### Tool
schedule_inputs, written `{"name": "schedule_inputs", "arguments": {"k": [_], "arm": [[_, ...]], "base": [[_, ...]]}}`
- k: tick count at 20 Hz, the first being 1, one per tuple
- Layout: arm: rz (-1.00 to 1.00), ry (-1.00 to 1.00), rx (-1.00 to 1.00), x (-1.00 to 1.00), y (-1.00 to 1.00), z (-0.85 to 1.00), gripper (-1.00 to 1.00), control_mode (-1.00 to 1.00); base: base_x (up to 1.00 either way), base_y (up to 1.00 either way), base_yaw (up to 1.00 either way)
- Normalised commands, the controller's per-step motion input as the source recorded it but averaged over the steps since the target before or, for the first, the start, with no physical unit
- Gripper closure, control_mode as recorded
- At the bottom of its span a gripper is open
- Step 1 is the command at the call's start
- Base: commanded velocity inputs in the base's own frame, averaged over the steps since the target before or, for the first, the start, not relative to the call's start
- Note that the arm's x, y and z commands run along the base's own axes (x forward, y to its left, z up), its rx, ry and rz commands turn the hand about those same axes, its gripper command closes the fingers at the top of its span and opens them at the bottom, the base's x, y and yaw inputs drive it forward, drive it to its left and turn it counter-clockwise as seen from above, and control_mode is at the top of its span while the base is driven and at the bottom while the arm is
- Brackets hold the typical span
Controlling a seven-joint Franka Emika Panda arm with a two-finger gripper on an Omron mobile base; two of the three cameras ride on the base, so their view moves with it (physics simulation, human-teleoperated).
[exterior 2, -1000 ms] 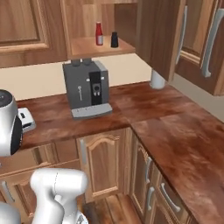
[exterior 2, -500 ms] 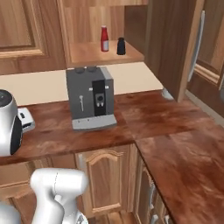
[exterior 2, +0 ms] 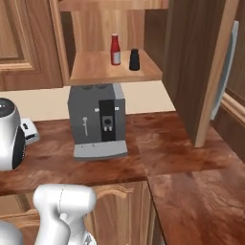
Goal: Collect the turmeric, ketchup, and shaker from the cabinet and place them next to the stove.
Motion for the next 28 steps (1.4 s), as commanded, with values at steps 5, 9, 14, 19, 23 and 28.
{"name": "schedule_inputs", "arguments": {"k": [5,9,14,19,23,28], "arm": [[0.0,0.0,0.0,0.0,0.0,0.0,-1.0,1.0],[0.0,0.0,0.0,0.0,0.0,0.0,-1.0,1.0],[0.04,0.0,0.03,0.28,-0.23,0.0,-1.0,-1.0],[0.02,-0.01,0.06,0.52,-0.56,0.0,-1.0,-1.0],[0.0,-0.04,0.06,0.35,-0.47,0.0,-1.0,-1.0],[-0.08,-0.08,0.02,0.19,-0.22,0.15,-1.0,-1.0]], "base": [[0.71,-0.33,0.21],[0.75,-0.42,0.15],[0.44,-0.31,0.07],[0.0,0.0,0.0],[0.0,0.0,0.0],[0.0,0.0,0.0]]}}
